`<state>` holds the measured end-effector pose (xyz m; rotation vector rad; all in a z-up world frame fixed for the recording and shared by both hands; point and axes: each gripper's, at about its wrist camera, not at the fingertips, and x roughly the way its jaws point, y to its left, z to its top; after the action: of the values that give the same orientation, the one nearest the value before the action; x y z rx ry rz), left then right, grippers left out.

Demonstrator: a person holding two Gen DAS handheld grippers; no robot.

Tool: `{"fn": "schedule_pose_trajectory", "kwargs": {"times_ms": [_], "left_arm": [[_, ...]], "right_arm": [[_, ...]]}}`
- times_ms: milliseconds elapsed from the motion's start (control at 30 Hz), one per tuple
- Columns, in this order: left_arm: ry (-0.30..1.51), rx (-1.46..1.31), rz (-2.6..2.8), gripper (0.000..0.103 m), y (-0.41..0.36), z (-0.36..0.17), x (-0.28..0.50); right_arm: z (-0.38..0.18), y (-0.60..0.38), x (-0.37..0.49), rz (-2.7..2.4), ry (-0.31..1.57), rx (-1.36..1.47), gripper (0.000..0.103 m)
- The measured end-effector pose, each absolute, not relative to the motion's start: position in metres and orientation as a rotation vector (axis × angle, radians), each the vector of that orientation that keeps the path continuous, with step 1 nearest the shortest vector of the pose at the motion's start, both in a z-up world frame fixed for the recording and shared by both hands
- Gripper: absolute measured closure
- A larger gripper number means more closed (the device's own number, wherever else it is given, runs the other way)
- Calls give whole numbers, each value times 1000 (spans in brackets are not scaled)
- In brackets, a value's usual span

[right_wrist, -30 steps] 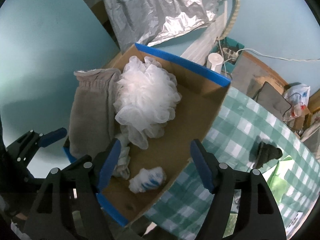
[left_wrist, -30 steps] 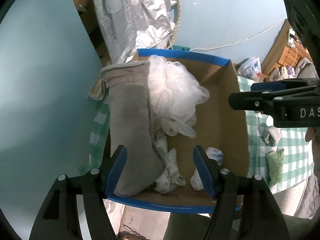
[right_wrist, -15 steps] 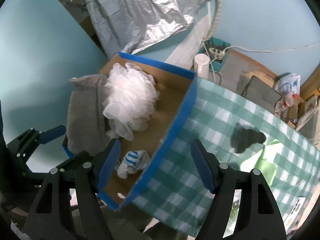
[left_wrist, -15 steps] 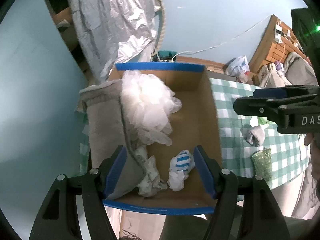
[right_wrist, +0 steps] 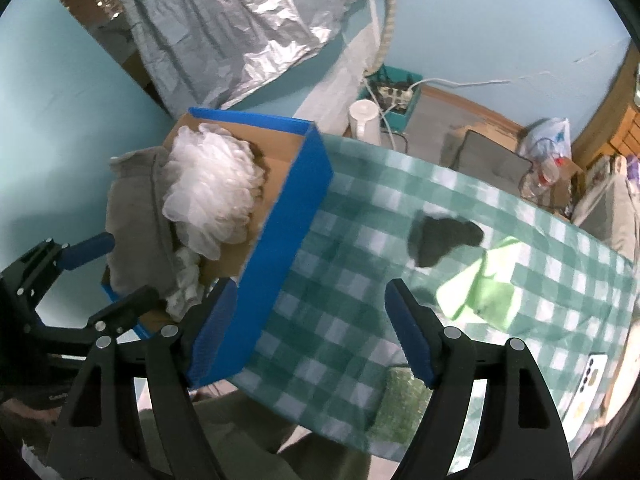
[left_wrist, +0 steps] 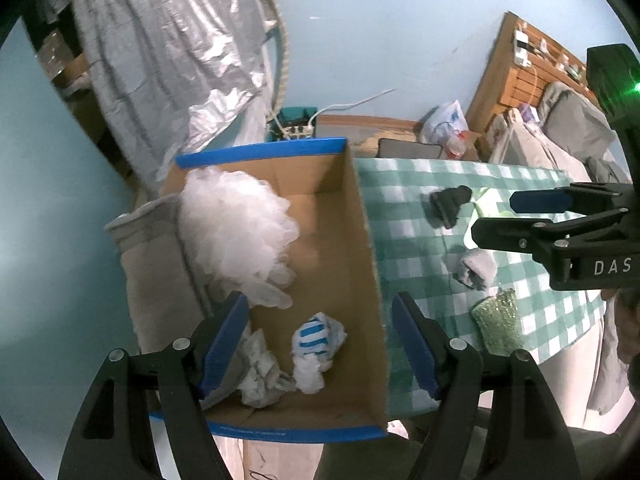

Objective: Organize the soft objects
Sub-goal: 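Withdraw both tools from the box back over the tablecloth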

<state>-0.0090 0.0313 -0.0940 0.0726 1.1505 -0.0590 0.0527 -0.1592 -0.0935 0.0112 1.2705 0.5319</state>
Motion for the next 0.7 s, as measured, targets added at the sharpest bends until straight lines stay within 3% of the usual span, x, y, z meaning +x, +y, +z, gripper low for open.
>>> {"fn": "schedule_pose_trajectory", "kwargs": {"times_ms": [700], "left_arm": [[1189, 161, -246, 25, -42, -111, 3]], "right_arm": [[-110, -261, 22, 316, 1317, 120, 25]]}}
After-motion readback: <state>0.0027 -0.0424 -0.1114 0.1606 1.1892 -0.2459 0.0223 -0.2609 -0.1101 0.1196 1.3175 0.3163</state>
